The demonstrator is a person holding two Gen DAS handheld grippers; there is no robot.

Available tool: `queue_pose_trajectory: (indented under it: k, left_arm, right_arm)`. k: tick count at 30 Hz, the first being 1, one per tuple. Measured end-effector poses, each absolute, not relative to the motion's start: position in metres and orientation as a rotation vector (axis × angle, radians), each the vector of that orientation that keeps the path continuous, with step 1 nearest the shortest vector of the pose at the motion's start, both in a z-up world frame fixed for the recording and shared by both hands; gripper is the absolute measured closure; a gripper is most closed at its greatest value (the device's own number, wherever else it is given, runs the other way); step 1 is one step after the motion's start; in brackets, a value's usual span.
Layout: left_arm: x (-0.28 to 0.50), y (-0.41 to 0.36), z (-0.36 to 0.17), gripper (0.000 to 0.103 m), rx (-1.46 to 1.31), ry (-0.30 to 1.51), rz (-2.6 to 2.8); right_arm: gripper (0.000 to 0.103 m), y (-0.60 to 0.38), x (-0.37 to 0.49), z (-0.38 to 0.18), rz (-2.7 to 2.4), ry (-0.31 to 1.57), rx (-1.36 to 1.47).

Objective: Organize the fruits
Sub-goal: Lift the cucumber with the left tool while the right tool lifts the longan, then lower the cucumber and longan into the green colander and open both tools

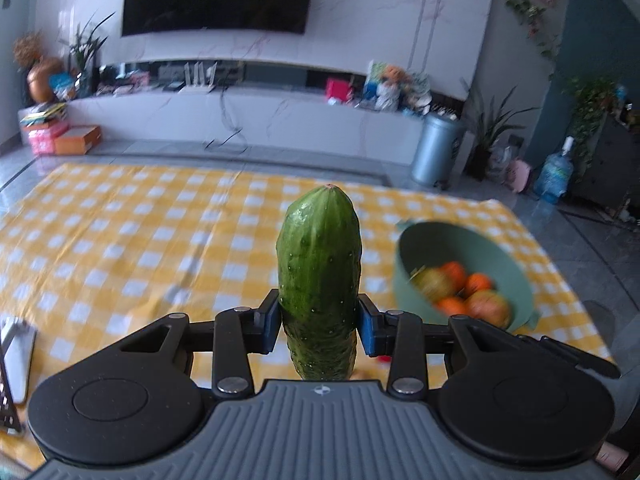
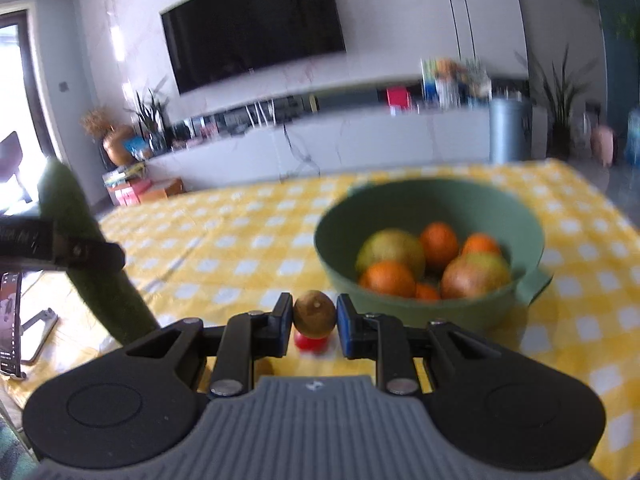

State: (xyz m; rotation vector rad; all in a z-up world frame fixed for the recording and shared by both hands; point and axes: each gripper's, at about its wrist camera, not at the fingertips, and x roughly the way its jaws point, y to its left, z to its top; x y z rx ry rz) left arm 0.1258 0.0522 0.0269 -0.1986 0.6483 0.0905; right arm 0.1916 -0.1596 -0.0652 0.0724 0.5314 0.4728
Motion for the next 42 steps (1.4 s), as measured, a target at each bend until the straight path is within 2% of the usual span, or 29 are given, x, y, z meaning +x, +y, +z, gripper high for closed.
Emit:
queue_pose_trajectory:
  k: [11,22,31,42]
  left_arm:
    - [0.185,0.008,0.047,0.060,-0.213,0.616,-0.054]
    - [0.244,-0.016,0.020,0.060,-0.245,0.678,-0.170]
    - [0.270,-0.001,-0.006,0.060,-0.335,0.755,-0.249]
    - [0.309,0.017,-0.033,0.060,-0.567,0.808,-0.233]
  right_arm:
    - [0.083,-0.191,0.221,-0.045,0.379,0.454,0.112]
    - [0.083,-0.199,0.256,-0.057,0.314,0.466,0.033]
    - [0.083,-0.204,0.272,-0.074,0.329,0.550,0.049]
    - [0.083,-0.206,0.280,-0.081,0.312,0.568,0.083]
